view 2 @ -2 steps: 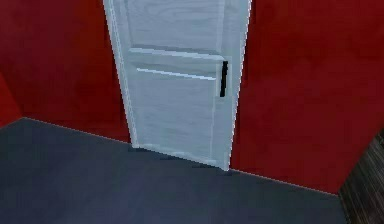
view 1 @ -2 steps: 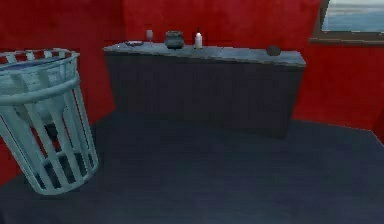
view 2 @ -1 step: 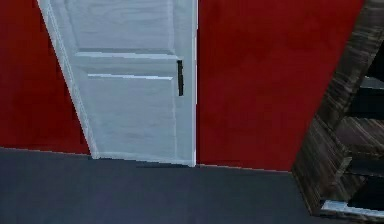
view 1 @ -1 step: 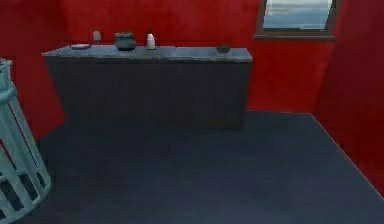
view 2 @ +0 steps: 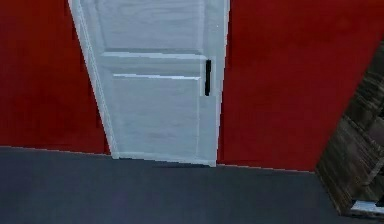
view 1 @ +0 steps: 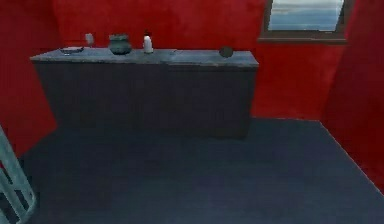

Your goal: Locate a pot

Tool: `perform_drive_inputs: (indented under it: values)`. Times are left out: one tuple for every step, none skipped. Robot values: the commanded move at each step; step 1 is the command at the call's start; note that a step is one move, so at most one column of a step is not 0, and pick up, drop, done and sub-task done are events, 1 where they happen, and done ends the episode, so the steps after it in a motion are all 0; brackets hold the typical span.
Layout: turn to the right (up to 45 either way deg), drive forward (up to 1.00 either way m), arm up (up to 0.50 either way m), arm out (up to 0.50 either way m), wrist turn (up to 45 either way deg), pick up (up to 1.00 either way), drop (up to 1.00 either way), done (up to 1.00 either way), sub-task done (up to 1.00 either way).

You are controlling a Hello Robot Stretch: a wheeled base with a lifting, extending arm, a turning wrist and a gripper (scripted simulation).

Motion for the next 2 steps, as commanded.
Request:
perform_drive_inputs:
  values:
    - [-9.0,0.00,0.00,0.00,0.0,0.00,0.00,0.00,0.00]
    - [0.0,1.00,0.00,0.00,0.0,0.00,0.00,0.00,0.00]
